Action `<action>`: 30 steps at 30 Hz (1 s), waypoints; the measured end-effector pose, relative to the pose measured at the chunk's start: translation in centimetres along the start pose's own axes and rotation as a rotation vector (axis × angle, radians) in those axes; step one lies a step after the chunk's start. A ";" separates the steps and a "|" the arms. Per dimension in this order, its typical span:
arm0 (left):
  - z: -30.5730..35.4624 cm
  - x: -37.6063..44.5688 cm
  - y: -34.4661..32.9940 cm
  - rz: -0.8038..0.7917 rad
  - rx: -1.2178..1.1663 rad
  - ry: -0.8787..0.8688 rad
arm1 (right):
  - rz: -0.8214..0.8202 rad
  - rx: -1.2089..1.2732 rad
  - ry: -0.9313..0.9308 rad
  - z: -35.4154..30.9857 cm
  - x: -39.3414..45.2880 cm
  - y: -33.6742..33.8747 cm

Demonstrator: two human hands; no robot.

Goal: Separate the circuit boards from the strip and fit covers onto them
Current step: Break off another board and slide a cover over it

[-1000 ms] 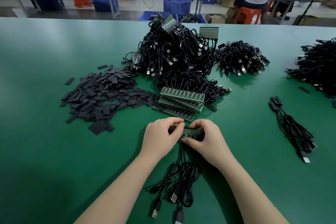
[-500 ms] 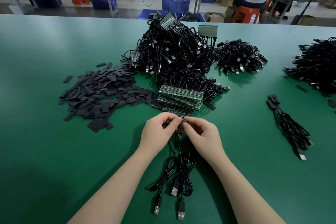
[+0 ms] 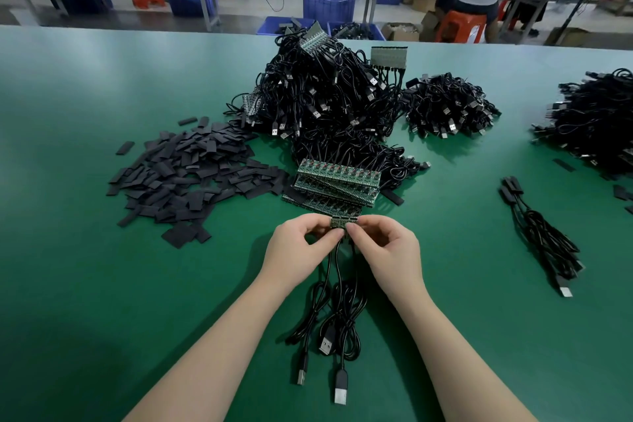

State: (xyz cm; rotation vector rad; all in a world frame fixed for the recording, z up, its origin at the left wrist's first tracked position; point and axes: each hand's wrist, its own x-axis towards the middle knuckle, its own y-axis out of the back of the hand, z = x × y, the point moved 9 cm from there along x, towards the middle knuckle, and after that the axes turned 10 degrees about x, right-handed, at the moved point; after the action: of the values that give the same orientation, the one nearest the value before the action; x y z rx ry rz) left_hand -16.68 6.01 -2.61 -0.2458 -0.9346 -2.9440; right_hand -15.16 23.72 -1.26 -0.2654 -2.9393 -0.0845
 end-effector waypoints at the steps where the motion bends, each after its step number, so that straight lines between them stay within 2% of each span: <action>1: 0.1 0.0 -0.1 -0.009 -0.003 -0.002 | 0.006 -0.022 0.015 -0.2 0.0 0.0; 11: 0.7 0.0 -0.3 -0.043 -0.040 -0.036 | -0.027 -0.002 -0.030 0.0 0.2 -0.2; 17: 0.3 0.0 -0.1 -0.019 -0.037 0.045 | -0.015 -0.028 -0.044 0.0 0.2 -0.5; 25: 0.5 -0.1 0.4 0.047 -0.036 0.078 | 0.098 -0.094 0.061 -0.6 -0.5 -1.4; 30: 0.4 -0.2 0.7 0.105 0.002 0.077 | 0.180 -0.056 0.022 -0.2 -0.4 -0.3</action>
State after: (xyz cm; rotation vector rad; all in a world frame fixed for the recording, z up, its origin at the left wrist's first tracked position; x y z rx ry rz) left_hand -16.39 5.63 -1.91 -0.1743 -0.8863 -2.8354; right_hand -14.84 23.32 -1.14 -0.5313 -2.8788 -0.1432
